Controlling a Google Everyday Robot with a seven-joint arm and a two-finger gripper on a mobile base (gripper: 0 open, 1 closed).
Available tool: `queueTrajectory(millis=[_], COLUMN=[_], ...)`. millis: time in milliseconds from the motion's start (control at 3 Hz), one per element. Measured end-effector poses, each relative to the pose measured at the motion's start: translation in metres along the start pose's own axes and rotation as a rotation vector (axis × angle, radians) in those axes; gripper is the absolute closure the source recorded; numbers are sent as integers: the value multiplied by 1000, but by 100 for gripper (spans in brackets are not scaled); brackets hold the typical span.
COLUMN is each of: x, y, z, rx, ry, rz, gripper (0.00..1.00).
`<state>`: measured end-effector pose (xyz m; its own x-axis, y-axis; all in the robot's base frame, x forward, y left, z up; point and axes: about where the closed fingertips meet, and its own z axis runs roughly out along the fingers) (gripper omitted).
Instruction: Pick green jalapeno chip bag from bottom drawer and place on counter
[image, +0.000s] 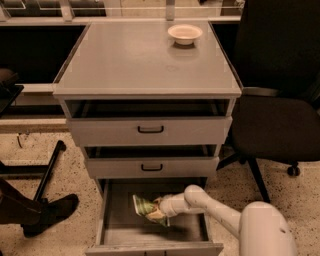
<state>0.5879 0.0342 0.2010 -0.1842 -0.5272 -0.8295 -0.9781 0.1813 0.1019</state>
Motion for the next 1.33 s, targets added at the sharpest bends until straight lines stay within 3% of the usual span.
queueTrajectory(millis=[333,667,1000,1333], x=[-83,-169,-169,-190], y=[9,14,14,18], z=[-34,-78,-78,-96], rx=[-32,-34,-34,-16], ry=[15,72,72,80], rz=[-66,-124,-124,-132], gripper=[100,100,100,100])
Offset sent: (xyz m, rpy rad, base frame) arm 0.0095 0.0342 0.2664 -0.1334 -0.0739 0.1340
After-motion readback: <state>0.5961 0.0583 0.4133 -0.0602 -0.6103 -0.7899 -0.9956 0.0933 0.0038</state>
